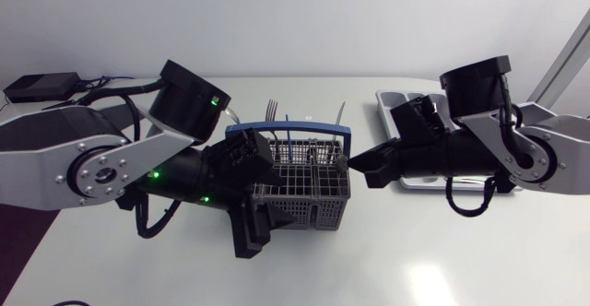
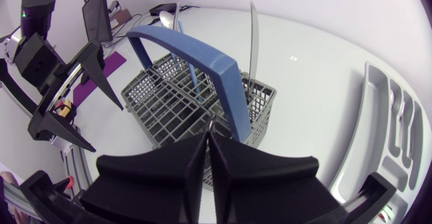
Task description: Unload the cutlery basket into the drawer organizer.
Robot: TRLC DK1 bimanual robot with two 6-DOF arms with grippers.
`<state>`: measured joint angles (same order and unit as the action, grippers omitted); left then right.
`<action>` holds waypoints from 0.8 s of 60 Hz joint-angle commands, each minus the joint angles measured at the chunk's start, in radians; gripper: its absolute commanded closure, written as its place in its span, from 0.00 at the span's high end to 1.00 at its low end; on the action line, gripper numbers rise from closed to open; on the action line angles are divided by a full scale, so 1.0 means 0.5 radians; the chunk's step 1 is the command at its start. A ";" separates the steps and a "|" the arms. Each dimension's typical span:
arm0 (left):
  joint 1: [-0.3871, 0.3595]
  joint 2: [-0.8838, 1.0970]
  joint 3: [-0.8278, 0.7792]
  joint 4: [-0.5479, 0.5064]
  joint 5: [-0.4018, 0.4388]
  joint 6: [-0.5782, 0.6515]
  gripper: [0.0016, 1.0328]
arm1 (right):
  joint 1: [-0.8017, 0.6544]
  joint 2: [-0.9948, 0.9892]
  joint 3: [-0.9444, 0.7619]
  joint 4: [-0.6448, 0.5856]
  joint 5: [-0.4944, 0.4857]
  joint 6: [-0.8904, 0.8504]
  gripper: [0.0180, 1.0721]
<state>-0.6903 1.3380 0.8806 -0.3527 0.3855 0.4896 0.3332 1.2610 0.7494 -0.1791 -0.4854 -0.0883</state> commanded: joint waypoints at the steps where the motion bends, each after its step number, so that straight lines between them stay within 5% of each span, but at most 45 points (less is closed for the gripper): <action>1: -0.021 -0.001 -0.046 0.018 0.018 -0.044 0.93 | 0.015 -0.025 -0.057 0.002 0.001 0.048 0.09; 18: -0.040 -0.025 -0.059 0.018 0.014 -0.053 0.93 | 0.012 -0.071 -0.060 -0.053 -0.014 0.048 0.10; 25: -0.049 -0.028 -0.059 0.018 0.014 -0.065 0.93 | -0.022 -0.064 -0.051 -0.096 -0.020 0.051 0.31; 48: -0.086 -0.031 -0.065 0.018 -0.016 -0.053 0.93 | -0.123 -0.074 -0.002 -0.243 -0.121 0.045 0.35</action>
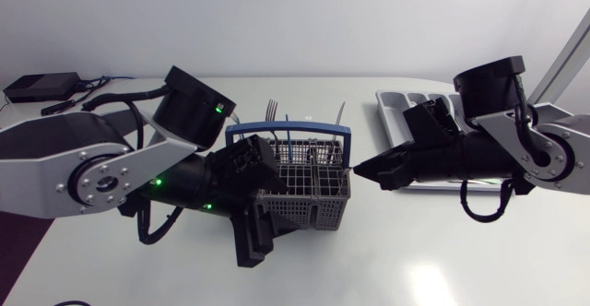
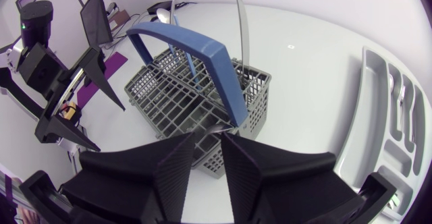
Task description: Unload the cutlery basket into the drawer organizer.
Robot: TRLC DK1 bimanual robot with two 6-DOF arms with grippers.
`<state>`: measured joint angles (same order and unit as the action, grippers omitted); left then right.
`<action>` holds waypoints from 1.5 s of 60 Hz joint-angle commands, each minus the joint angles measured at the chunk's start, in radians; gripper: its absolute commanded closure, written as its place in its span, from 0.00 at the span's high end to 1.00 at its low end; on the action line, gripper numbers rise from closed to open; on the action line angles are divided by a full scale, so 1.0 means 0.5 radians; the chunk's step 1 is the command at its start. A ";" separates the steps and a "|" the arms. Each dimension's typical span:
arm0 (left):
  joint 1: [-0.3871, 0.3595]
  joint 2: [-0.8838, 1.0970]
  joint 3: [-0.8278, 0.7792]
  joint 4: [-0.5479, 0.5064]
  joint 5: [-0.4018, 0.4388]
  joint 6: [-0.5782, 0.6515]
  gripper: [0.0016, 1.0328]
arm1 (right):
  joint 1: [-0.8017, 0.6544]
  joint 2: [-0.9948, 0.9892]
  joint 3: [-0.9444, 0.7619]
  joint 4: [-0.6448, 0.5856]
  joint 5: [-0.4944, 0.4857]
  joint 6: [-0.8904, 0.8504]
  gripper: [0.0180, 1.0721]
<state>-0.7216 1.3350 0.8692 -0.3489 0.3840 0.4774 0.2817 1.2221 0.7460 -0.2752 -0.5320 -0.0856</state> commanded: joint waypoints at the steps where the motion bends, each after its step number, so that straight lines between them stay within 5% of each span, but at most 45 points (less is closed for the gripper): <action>1: -0.023 -0.025 -0.039 0.010 -0.016 -0.028 0.93 | -0.020 0.004 0.008 -0.057 -0.028 0.039 0.36; 16: -0.033 0.008 0.053 0.007 -0.044 -0.038 0.93 | -0.023 0.047 0.085 -0.140 -0.022 0.067 0.38; 29: -0.189 0.183 0.219 0.007 -0.219 -0.071 0.93 | -0.036 0.056 0.103 -0.171 -0.004 0.088 0.40; 56: -0.183 0.217 0.262 0.007 -0.225 -0.068 0.93 | -0.027 0.161 0.312 -0.493 -0.031 0.168 0.40; 75: -0.168 0.162 0.204 0.004 -0.225 -0.062 0.93 | 0.136 -0.085 0.257 -0.416 0.297 0.177 0.96; 84: -0.168 0.131 0.173 0.004 -0.225 -0.065 0.93 | 0.154 -0.168 0.278 -0.437 0.383 0.193 0.96; 90: -0.164 0.110 0.155 0.004 -0.225 -0.065 0.93 | 0.247 -0.238 0.294 -0.465 0.625 0.248 0.96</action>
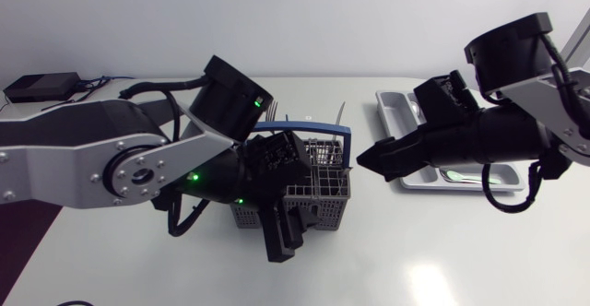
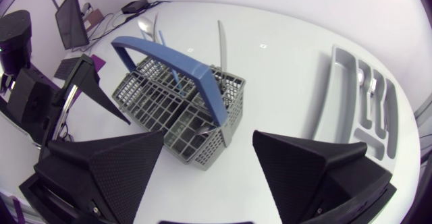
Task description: Unload the cutlery basket into the drawer organizer.
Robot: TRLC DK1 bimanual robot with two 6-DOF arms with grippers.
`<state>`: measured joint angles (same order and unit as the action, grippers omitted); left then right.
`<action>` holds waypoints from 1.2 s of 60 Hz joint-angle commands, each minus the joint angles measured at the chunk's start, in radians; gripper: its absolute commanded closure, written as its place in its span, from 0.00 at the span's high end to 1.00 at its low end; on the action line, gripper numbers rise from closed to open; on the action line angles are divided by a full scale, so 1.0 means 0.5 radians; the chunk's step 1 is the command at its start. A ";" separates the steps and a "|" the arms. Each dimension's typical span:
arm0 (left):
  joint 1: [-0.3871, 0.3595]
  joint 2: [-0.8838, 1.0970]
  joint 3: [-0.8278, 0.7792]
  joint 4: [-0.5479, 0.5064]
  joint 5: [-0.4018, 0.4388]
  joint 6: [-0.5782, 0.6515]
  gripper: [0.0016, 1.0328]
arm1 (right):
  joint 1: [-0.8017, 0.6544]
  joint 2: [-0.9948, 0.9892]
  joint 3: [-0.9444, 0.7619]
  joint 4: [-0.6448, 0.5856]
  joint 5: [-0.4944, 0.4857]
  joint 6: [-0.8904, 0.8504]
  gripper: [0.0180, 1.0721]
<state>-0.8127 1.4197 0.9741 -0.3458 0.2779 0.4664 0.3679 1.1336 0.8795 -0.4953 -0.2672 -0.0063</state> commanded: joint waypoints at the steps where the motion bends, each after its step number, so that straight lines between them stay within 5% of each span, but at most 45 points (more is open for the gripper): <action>1: 0.018 -0.063 -0.058 -0.002 -0.013 -0.043 0.93 | 0.089 -0.061 0.033 -0.037 0.111 0.089 0.96; 13: 0.021 -0.093 -0.074 -0.005 -0.013 -0.043 0.93 | 0.231 -0.166 -0.004 -0.003 0.151 0.059 0.93; 27: 0.021 -0.136 -0.123 -0.005 -0.013 -0.043 0.93 | 0.209 -0.046 0.014 -0.111 0.037 0.430 0.91; 38: 0.033 -0.189 -0.163 -0.005 -0.013 -0.043 0.93 | 0.224 -0.181 -0.197 0.325 -0.024 0.556 0.91; 72: 0.073 -0.244 -0.215 0.001 -0.013 -0.037 0.93 | 0.227 0.200 -0.035 0.030 -0.012 1.237 0.95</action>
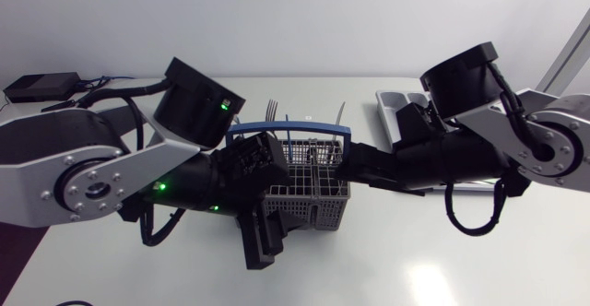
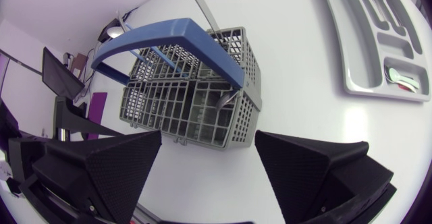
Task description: Unload the cutlery basket into the drawer organizer.
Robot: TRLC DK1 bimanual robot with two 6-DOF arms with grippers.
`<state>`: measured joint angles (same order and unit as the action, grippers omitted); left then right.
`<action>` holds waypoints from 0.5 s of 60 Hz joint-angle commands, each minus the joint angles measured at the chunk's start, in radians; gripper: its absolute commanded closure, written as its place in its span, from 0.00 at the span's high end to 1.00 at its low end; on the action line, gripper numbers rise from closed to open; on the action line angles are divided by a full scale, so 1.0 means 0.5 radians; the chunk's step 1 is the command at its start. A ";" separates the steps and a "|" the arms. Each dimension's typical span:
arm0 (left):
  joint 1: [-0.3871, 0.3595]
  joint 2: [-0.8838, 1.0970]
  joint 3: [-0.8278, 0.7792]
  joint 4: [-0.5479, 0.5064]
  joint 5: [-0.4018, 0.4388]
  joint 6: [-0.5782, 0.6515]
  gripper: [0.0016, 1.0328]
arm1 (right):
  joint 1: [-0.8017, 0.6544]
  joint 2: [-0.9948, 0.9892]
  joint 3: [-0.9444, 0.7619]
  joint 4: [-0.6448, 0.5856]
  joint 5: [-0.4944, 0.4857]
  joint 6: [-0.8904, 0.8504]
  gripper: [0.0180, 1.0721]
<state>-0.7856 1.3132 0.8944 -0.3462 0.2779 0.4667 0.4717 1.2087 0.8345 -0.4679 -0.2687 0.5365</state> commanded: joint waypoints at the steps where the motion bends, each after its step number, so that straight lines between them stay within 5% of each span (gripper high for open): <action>1: 0.019 -0.028 -0.055 0.002 -0.013 -0.038 0.93 | 0.023 0.058 0.064 -0.028 -0.009 0.185 0.95; 8: 0.031 -0.022 -0.058 0.008 -0.013 -0.031 0.93 | 0.035 0.083 0.083 -0.037 0.059 0.298 0.95; 20: 0.031 0.012 -0.071 0.048 -0.013 -0.016 0.93 | 0.081 0.138 0.132 -0.052 0.163 0.467 0.78; 24: 0.034 0.040 -0.080 0.079 -0.013 -0.010 0.93 | 0.081 0.141 0.147 -0.034 0.231 0.550 0.49; 30: 0.034 0.076 -0.080 0.106 -0.013 0.002 0.93 | 0.081 0.160 0.160 -0.006 0.280 0.571 0.31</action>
<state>-0.7742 1.3258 0.8776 -0.3069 0.2775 0.4671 0.5041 1.2655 0.8898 -0.4736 -0.1471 0.7719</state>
